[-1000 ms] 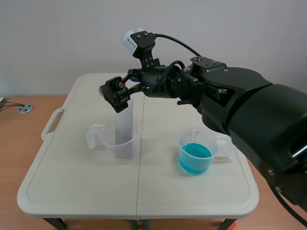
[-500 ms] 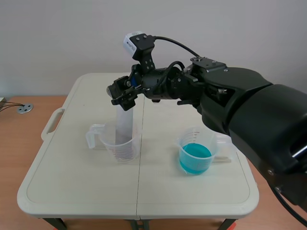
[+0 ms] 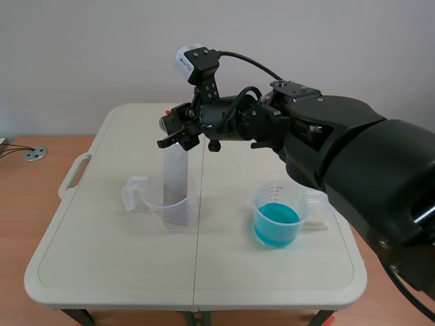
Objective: Hold the metal plate by the orange handle, dip it into the blue solution, take it out and point at it, then put the plate back in the beaker on the left.
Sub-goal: 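Lift the metal plate out of the left beaker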
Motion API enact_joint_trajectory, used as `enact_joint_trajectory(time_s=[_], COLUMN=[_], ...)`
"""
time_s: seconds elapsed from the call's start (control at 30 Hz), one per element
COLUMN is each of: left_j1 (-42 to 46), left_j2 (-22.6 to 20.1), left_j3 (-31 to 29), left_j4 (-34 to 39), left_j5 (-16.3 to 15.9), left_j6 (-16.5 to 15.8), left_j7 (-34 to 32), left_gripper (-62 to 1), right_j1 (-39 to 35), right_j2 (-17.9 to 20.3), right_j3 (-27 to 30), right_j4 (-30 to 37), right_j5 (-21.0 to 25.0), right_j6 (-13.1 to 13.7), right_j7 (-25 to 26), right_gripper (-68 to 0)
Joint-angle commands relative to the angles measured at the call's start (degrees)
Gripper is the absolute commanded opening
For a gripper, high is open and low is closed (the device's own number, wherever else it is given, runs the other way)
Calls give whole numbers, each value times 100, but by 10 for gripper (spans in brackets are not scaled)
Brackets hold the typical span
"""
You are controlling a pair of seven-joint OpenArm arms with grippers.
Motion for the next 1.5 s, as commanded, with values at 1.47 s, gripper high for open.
enact_joint_trajectory(time_s=[1.47], left_j1=[46], left_j2=[39], left_j3=[11], left_j4=[76], left_j5=[-20], left_j6=[-17], left_j7=[-35], left_gripper=[-582], right_j1=[-1182], right_j2=[1362], right_j3=[162], right_j4=[4092], right_j5=[66], right_j6=[702], right_j7=[-129], right_gripper=[-662])
